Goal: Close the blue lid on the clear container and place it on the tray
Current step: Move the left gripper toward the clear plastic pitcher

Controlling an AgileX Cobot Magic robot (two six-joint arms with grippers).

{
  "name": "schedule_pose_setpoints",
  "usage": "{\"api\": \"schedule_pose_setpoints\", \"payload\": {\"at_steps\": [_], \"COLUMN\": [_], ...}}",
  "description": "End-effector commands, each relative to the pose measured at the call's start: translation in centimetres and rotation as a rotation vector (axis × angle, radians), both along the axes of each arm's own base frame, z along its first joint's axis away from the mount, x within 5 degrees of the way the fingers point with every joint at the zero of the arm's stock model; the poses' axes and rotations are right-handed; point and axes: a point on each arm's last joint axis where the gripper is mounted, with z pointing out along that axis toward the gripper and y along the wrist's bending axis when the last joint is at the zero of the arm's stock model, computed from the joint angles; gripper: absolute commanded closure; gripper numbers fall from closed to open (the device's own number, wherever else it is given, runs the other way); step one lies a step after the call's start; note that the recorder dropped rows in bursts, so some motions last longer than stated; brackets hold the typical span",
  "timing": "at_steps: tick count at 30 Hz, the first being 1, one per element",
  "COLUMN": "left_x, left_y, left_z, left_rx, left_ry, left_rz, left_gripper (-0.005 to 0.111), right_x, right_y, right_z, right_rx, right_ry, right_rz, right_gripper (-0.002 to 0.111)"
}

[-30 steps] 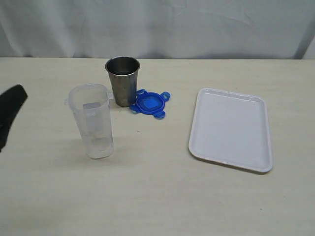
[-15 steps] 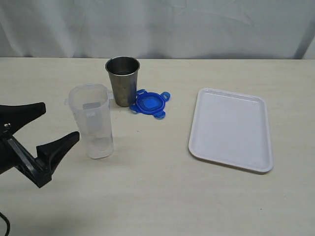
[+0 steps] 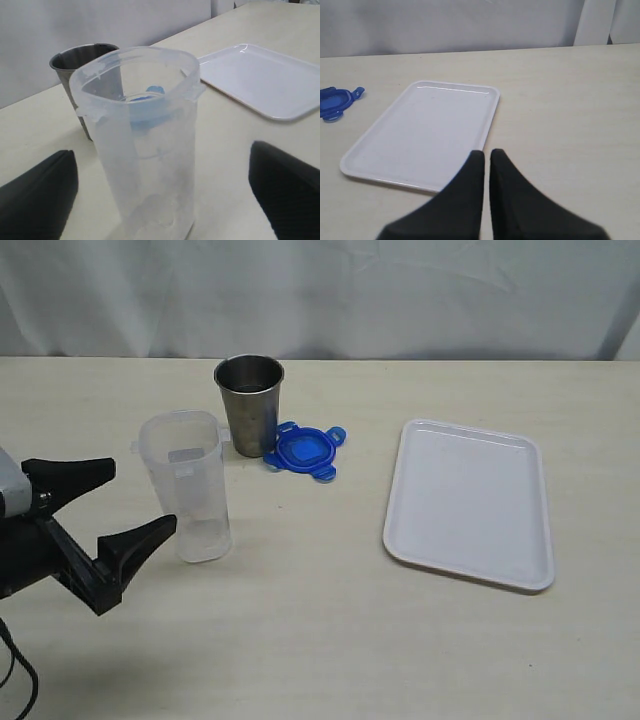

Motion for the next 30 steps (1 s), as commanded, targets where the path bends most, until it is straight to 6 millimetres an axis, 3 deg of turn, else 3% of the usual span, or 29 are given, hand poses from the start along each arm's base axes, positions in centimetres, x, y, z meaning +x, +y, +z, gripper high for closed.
{"api": "schedule_pose_setpoints", "payload": {"at_steps": [1,7,12,20,30], "left_x": [0.2,0.4,1.0,0.8,3.0], "left_y": [-0.1,0.0,1.4,0.6,0.1], "left_z": [0.0,0.1,-0.1,-0.4,-2.5], "left_rx": [0.012,0.0,-0.104,-0.062,-0.085], "left_ry": [-0.009,-0.016,0.074,0.061,0.091], "left_rz": [-0.015,-0.004,0.201,0.088,-0.022], "left_gripper": [0.018,0.011,0.011,0.011,0.011], "right_x": [0.0,0.0,0.0,0.0,0.0], "right_y": [0.0,0.0,0.0,0.0,0.0], "right_z": [0.2,0.2,0.2,0.2,0.2], "right_rx": [-0.006,-0.006,-0.006,-0.006,-0.006], "right_ry": [-0.021,-0.021,-0.021,-0.021,-0.021], "right_rz": [-0.003,-0.003,-0.003,-0.003,-0.003], "right_gripper": [0.104,0.104,0.104,0.104,0.104]}}
